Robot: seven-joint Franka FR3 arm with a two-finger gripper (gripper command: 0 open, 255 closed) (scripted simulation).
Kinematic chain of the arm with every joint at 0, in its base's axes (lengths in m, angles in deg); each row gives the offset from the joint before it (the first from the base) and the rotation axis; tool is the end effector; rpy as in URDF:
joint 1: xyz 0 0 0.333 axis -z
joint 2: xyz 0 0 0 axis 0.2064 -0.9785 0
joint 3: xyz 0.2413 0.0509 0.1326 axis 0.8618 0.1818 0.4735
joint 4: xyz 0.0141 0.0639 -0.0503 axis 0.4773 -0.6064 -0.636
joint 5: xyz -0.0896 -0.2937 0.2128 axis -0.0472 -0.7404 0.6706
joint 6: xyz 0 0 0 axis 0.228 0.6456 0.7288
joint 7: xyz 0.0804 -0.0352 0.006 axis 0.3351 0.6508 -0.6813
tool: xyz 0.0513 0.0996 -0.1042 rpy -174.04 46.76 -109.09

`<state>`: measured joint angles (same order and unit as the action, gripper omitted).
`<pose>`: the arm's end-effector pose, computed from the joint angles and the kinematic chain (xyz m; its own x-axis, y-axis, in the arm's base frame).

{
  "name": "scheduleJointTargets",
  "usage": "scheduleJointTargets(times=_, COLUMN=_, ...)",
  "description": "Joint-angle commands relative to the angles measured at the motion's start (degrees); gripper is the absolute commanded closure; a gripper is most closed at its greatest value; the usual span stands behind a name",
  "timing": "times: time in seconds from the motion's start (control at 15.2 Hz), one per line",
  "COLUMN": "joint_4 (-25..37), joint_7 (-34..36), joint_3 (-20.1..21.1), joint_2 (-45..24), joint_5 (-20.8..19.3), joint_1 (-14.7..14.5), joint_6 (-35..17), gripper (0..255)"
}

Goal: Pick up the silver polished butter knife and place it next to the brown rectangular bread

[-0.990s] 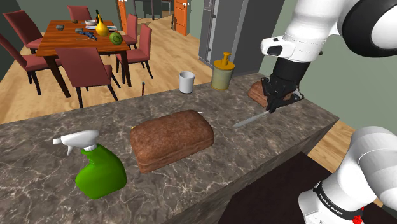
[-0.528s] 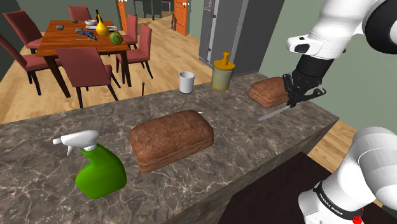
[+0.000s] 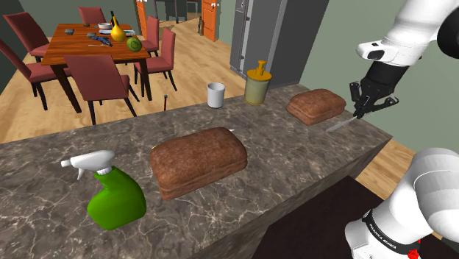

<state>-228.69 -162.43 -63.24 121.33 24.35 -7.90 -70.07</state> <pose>0.2634 -0.0366 0.4781 0.1184 0.9916 -0.0513 0.9929 -0.1187 -0.0029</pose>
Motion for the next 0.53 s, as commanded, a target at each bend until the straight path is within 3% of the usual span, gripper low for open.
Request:
scheduleJointTargets(times=0.0, joint_4=-0.1, joint_7=-3.0, joint_3=-2.7, joint_2=1.6, joint_5=-2.6, joint_1=1.5, joint_6=1.0, gripper=255)
scheduleJointTargets(times=0.46, joint_4=2.4, joint_7=-12.9, joint_3=-11.8, joint_2=4.1, joint_5=-11.3, joint_1=5.5, joint_6=3.4, gripper=255)
